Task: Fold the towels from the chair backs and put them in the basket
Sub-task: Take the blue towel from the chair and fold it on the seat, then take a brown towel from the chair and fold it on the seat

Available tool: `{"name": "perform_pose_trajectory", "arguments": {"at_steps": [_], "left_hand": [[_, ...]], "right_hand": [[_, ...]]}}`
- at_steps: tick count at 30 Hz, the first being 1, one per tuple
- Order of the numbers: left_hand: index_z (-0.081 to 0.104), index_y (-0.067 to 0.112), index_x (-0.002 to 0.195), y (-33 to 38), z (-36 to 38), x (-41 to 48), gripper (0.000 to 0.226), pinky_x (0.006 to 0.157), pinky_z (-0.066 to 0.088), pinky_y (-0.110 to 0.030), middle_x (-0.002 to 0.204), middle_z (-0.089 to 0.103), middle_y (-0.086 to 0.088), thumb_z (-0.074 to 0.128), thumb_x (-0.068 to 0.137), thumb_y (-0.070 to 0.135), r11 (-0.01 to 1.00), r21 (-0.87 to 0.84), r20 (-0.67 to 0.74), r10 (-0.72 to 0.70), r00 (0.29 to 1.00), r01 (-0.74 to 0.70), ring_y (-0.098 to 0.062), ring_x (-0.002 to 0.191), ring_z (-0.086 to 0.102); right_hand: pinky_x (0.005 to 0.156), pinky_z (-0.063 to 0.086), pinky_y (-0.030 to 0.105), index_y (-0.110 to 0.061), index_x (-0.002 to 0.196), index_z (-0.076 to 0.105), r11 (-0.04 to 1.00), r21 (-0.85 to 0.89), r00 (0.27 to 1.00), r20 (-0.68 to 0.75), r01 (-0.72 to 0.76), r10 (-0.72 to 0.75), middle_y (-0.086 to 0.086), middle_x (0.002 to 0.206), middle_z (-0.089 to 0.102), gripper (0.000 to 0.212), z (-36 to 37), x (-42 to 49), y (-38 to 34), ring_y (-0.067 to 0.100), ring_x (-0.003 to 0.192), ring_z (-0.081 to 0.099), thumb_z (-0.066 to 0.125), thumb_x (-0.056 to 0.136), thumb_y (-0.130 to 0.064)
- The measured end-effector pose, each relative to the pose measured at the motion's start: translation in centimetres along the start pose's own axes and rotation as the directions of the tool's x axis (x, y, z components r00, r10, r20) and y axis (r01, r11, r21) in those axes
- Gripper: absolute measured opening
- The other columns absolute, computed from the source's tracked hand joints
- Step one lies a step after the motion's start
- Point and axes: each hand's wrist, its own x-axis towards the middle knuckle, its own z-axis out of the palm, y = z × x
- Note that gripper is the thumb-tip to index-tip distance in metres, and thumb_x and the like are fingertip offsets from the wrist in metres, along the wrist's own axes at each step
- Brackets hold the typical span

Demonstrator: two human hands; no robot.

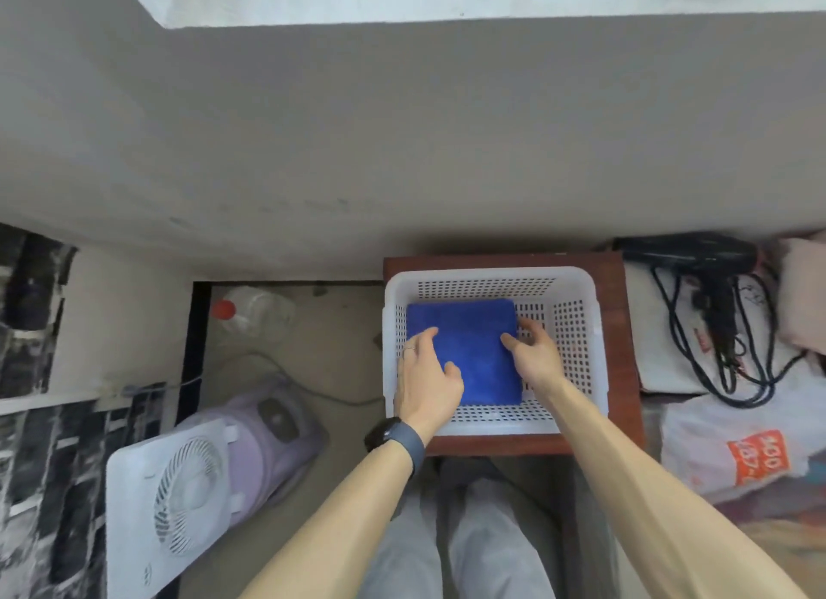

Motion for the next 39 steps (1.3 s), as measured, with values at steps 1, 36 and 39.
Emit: {"name": "perform_pose_trajectory", "arguments": {"at_steps": [1,36,39], "left_hand": [[0.028,0.025,0.151,0.0,0.7,0.3,0.059,0.117,0.029,-0.036,0.160,0.024,0.000,0.049,0.096,0.023,0.996,0.082,-0.021,0.049,0.999,-0.047,-0.020,0.147,0.023],[0.028,0.030,0.153,-1.2,-6.6,-4.3,0.058,0.120,0.006,-0.049,0.158,0.033,0.000,0.040,0.096,0.031,0.733,0.661,-0.058,0.264,0.963,-0.161,-0.019,0.148,0.019],[0.028,0.030,0.153,-2.7,-8.8,-8.3,0.058,0.121,0.009,-0.049,0.157,0.034,0.002,0.041,0.096,0.032,0.831,0.556,-0.216,0.125,0.968,0.017,-0.018,0.148,0.022]], "right_hand": [[0.082,0.054,0.034,-0.022,0.137,0.052,0.996,-0.077,0.998,-0.053,0.037,-0.041,0.005,0.128,0.065,0.042,0.0,-0.4,0.1,0.021,0.104,0.063,0.062,0.096,-0.028],[0.117,0.032,0.038,-0.024,0.146,0.051,0.535,-0.709,0.863,0.216,0.460,-0.456,-0.004,0.148,0.054,0.048,-2.4,-11.6,-2.2,0.021,0.143,0.039,0.049,0.100,-0.040],[0.116,0.034,0.037,-0.030,0.142,0.054,0.528,-0.655,0.821,0.271,0.540,-0.503,-0.009,0.144,0.057,0.043,-3.2,-15.1,-3.3,0.017,0.142,0.040,0.052,0.100,-0.041]]}}
